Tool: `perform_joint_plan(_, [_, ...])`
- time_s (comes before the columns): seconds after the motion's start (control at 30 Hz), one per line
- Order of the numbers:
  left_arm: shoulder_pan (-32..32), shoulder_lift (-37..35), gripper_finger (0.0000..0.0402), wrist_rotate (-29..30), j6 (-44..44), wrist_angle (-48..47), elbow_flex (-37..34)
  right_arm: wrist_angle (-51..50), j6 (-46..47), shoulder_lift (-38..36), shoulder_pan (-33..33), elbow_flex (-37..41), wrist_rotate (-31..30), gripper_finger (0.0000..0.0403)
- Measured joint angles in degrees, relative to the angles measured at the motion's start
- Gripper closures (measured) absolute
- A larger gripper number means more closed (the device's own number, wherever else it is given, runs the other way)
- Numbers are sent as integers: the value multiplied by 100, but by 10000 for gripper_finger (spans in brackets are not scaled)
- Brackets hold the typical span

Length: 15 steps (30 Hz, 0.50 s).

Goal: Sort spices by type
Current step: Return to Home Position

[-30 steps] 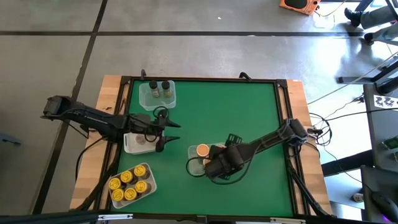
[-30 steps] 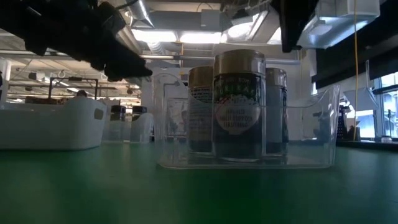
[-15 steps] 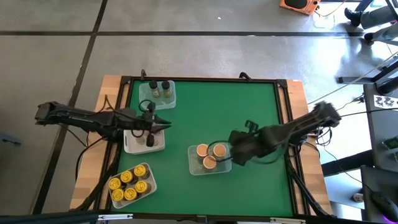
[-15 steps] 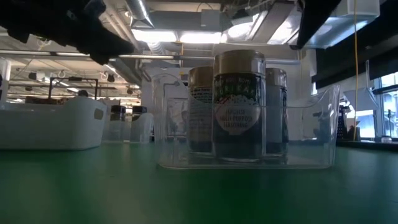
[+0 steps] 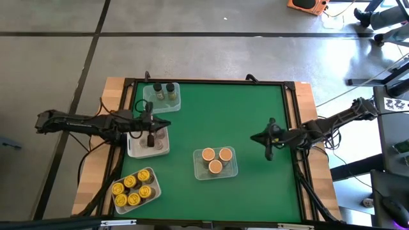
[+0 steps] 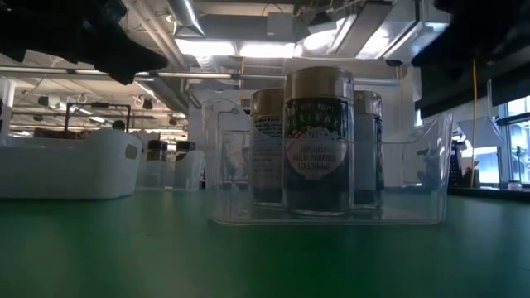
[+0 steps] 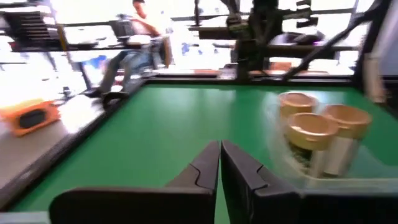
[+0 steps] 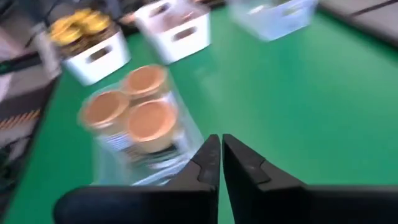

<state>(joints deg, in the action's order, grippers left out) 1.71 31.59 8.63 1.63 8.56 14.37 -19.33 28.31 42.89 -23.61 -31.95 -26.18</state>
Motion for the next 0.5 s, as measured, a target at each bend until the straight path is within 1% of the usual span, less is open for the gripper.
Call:
perform_joint_plan(0.07, [38,2,386,214,25,13,0,239,46,-497,2,493,-501,382])
perform_joint_plan(0.1, [59,0,385,225,-7,17,0,264,125,-677,2,670,-718,382])
perform_joint_plan(0.2, [96,13,385,227,-214,-75,-2,311,572,-1028,5,953,-1117,382])
perform_joint_plan(0.27, [118,52,385,225,38,-85,-2,440,505,-1163,2,1103,-1279,382])
perform_joint_plan(0.33, [120,48,386,-5,278,-46,-2,659,-64,-1191,44,1251,-1021,382])
perform_joint_plan(0.43, [172,39,396,-693,463,25,-2,898,-429,-1337,383,1421,-485,382])
perform_joint_plan(0.5, [229,39,399,-1006,470,85,-50,1297,-750,-1533,614,1581,415,382])
